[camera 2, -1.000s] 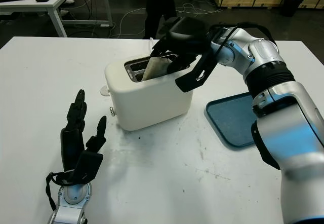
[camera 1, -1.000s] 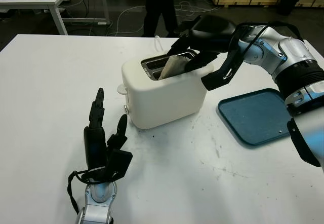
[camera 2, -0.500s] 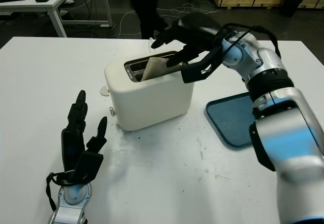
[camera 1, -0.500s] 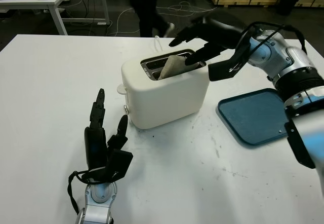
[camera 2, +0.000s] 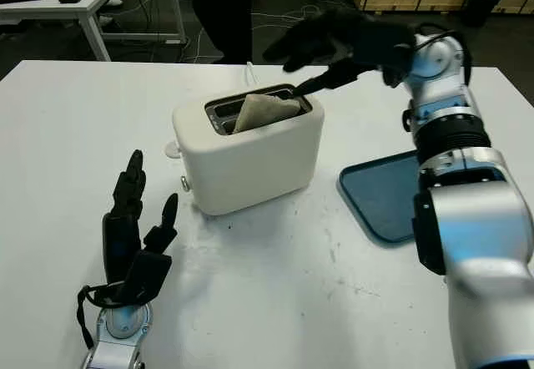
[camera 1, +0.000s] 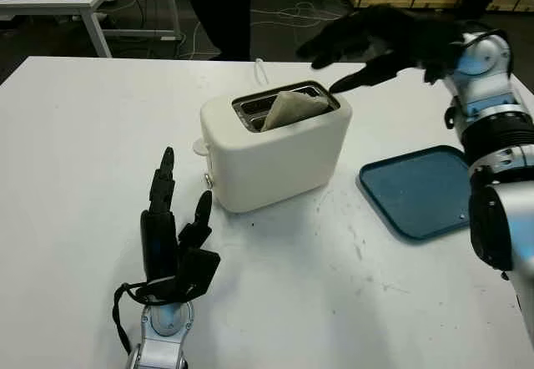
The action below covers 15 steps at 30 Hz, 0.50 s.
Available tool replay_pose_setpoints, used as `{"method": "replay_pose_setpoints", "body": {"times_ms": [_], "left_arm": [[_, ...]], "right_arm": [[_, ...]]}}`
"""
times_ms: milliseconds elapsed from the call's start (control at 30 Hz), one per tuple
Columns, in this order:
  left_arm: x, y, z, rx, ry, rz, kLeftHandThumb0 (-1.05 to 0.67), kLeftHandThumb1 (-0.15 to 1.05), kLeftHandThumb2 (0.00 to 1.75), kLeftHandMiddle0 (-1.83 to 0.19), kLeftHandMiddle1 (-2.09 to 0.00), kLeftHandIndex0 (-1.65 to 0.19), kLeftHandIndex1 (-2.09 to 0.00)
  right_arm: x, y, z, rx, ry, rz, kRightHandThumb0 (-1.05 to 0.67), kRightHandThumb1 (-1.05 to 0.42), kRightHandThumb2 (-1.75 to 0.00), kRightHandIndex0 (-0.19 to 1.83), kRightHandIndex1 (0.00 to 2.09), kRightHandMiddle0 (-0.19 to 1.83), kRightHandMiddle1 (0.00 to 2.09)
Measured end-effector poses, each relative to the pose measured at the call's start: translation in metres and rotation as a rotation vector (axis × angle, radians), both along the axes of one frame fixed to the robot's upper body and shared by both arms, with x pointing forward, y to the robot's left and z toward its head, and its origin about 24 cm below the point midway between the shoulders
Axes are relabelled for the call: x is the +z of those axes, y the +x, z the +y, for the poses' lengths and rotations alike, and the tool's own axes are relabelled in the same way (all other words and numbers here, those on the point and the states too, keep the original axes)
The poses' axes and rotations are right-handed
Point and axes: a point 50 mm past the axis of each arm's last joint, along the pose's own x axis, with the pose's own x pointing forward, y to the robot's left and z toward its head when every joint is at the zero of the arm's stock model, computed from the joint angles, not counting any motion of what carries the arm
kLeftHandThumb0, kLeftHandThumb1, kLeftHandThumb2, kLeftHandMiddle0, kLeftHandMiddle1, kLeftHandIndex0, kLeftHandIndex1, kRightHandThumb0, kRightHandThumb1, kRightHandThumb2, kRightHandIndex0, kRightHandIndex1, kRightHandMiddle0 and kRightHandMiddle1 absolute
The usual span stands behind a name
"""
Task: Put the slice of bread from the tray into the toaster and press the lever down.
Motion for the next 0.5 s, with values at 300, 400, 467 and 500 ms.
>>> {"method": "replay_pose_setpoints", "body": {"times_ms": [300,400,467,500], "left_arm": [[0.0,0.0,0.0,-0.001,0.001,-0.001,-0.54,0.92,0.54,-0.21,-0.05,-0.17,-0.01],[0.0,0.0,0.0,-0.001,0.001,-0.001,-0.54,0.92,0.54,-0.21,-0.05,-0.17,-0.01],[0.0,0.0,0.0,-0.002,0.001,-0.001,-0.54,0.92,0.54,-0.21,-0.05,-0.17,-0.01],[0.0,0.0,0.0,-0.002,0.001,-0.001,-0.54,0.92,0.54,-0.2,-0.05,-0.17,0.0]], "right_arm": [[-0.009,-0.005,-0.001,-0.052,-0.006,-0.117,-0.66,-0.69,0.0,0.43,0.72,0.77,0.05],[-0.008,-0.008,0.003,-0.081,-0.002,-0.223,-0.63,-0.67,0.0,0.57,0.76,0.85,0.08],[-0.01,-0.011,0.008,-0.085,-0.018,-0.295,-0.62,-0.67,0.0,0.61,0.77,0.87,0.08],[-0.011,-0.012,0.011,-0.083,-0.029,-0.313,-0.61,-0.67,0.0,0.61,0.77,0.88,0.08]]}}
